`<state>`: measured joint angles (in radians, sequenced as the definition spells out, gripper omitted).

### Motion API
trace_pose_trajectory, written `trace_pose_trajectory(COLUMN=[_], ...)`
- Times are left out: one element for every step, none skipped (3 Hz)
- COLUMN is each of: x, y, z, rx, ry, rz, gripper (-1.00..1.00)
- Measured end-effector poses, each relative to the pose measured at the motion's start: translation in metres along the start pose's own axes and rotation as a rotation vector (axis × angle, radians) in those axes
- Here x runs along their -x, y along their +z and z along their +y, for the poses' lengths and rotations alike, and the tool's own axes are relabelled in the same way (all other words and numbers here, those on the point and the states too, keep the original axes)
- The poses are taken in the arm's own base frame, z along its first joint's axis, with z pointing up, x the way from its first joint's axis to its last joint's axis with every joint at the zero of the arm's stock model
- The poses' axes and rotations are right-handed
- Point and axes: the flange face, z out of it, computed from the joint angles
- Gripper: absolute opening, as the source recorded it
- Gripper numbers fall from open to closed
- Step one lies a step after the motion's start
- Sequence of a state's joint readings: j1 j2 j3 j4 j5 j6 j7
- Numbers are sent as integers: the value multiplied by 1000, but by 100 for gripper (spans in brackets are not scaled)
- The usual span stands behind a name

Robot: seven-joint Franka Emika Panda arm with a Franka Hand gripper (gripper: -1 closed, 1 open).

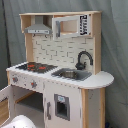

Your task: Play with the kitchen

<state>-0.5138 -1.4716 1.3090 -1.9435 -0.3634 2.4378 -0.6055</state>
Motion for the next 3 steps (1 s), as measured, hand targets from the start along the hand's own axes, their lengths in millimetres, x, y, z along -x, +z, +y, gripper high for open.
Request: trace_pose_trajectory(x=[7,-6,-21], y=[-23,-26,-32], z=[24,15,8], rx=[14,13,15], ry=[-1,77,169], rz=[-18,-5,13], gripper=[100,100,100])
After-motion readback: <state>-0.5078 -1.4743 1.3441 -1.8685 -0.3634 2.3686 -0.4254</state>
